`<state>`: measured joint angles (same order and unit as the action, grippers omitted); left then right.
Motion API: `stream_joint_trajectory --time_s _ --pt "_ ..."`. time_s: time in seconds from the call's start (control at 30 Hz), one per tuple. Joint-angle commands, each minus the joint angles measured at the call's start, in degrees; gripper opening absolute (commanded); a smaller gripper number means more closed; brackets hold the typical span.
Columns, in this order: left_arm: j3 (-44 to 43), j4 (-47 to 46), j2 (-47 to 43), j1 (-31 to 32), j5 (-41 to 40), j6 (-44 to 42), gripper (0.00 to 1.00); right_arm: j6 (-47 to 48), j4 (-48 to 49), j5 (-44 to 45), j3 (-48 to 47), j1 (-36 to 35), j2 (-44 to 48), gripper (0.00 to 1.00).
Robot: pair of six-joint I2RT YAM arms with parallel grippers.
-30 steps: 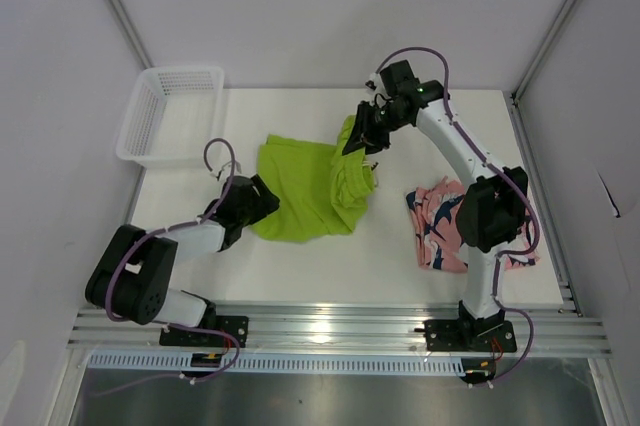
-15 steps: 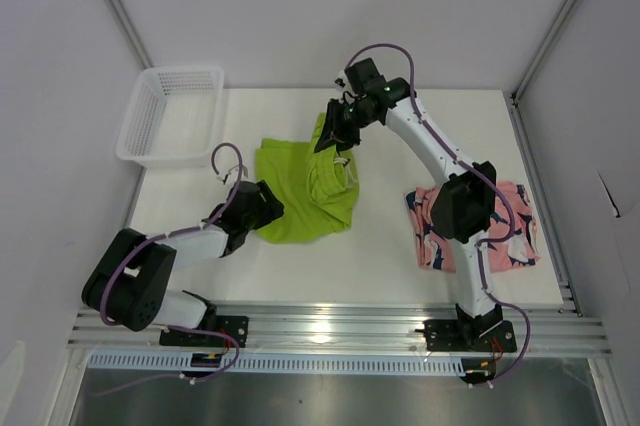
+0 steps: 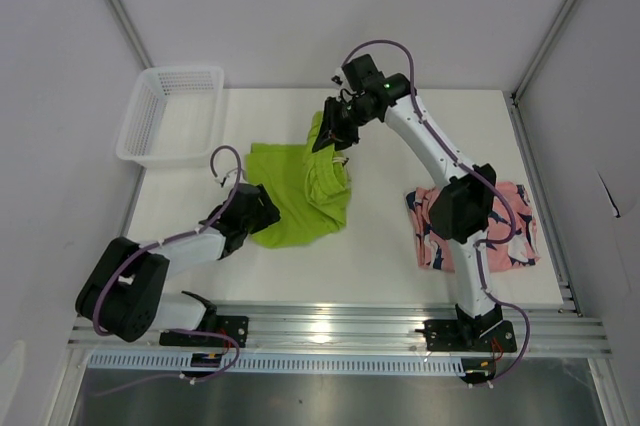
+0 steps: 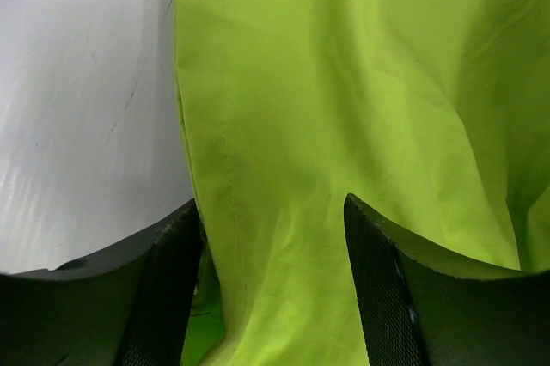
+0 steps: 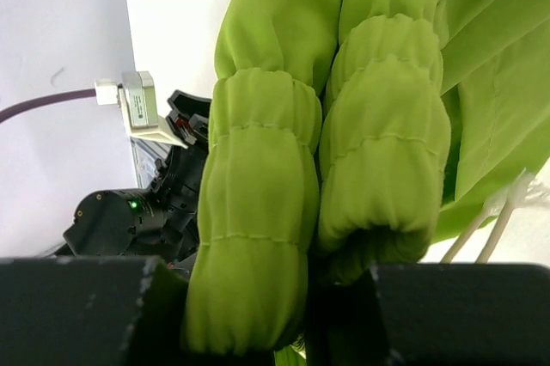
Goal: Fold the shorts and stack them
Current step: Fold the shorts
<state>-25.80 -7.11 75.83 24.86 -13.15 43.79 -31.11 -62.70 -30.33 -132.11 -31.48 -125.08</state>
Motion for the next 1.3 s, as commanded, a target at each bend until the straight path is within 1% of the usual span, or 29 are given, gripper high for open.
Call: stream_joint_trajectory --time_s 0.0,0.13,0.3,0.43,0.5,0.63,0.73,0.77,0.8,0.83,0.87,0.9,0.93,0.97,1.0,1.03,1.07,1.13,1.17,1.23,1.27 --pt "0.6 2.0 -2.5 0.5 0.4 -1.8 0.68 0.4 0.8 -0.7 -0.2 -1.7 -0.3 0.01" --pt "1.2 2.1 -3.9 0.5 0.6 -2.4 0.68 -3.0 10.1 -1.1 4.7 -2.7 0.2 0.01" --pt "1.7 1.7 -2.5 0.6 0.4 -2.6 0.68 -6.4 15.7 -1.4 5.2 -4.6 -3.1 0.03" --pt "2.8 1.1 -3.8 0.7 0.6 -2.7 0.68 -9.6 26.2 -3.9 9.4 -6.0 -5.3 0.02" --pt "2.6 1.8 -4.4 0.8 0.7 -3.4 0.67 -10.4 27.5 -4.0 9.8 -6.5 -7.1 0.01" --pt "2.5 4.5 -7.0 0.8 -0.2 -4.1 0.68 -10.0 26.6 -4.3 8.2 -7.7 -13.2 0.01" --pt "2.0 8.8 -10.4 0.8 -0.7 -3.8 0.69 -10.2 27.0 -4.5 8.3 -8.2 -15.5 0.06" --pt "1.8 10.1 -12.6 0.7 -0.8 -3.5 0.71 -10.3 27.3 -4.5 8.4 -8.2 -16.5 0.13" --pt "1.9 11.5 -14.0 0.8 -0.6 -2.8 0.73 -10.3 27.6 -4.5 8.5 -8.2 -16.9 0.18" --pt "1.6 15.4 -15.5 0.8 -0.6 -2.2 0.76 -10.4 28.5 -4.5 8.8 -8.2 -16.9 0.22" --pt "1.7 17.6 -17.3 0.8 -0.6 -1.5 0.80 -10.5 29.2 -4.6 9.2 -8.1 -16.5 0.33" --pt "2.4 19.3 -21.6 0.8 -0.5 -0.4 0.81 -10.9 30.9 -4.6 10.4 -8.0 -16.1 0.41" --pt "2.7 22.3 -23.9 0.7 -0.6 0.1 0.82 -11.2 31.9 -4.7 11.2 -7.9 -15.5 0.47" --pt "3.0 23.8 -26.2 0.8 -0.5 0.5 0.84 -11.5 33.2 -5.0 12.0 -7.8 -13.9 0.56" --pt "3.0 25.1 -30.1 0.7 -0.6 0.6 0.84 -12.9 36.5 -5.4 13.3 -7.7 -12.9 0.57" --pt "2.9 27.1 -31.6 0.7 -1.0 0.6 0.84 -13.8 38.2 -6.2 16.0 -7.6 -11.9 0.61" --pt "2.1 27.9 -32.9 0.7 -1.3 0.4 0.85 -14.7 40.3 -6.6 17.3 -7.6 -10.7 0.67" --pt "1.3 29.2 -34.3 0.7 -1.8 0.1 0.85 -16.4 44.1 -8.0 18.9 -7.7 -7.8 0.70" --pt "-0.2 30.3 -34.1 0.7 -2.6 -0.2 0.85 -17.0 45.3 -8.8 20.1 -7.8 -6.2 0.74" --pt "-1.0 30.8 -33.1 0.7 -3.0 -0.5 0.85 -20.3 51.2 -12.5 22.8 -7.8 -4.9 0.75" --pt "-1.4 30.8 -32.9 0.7 -3.1 -0.6 0.86 -22.0 55.7 -13.8 23.7 -7.8 -4.2 0.75"
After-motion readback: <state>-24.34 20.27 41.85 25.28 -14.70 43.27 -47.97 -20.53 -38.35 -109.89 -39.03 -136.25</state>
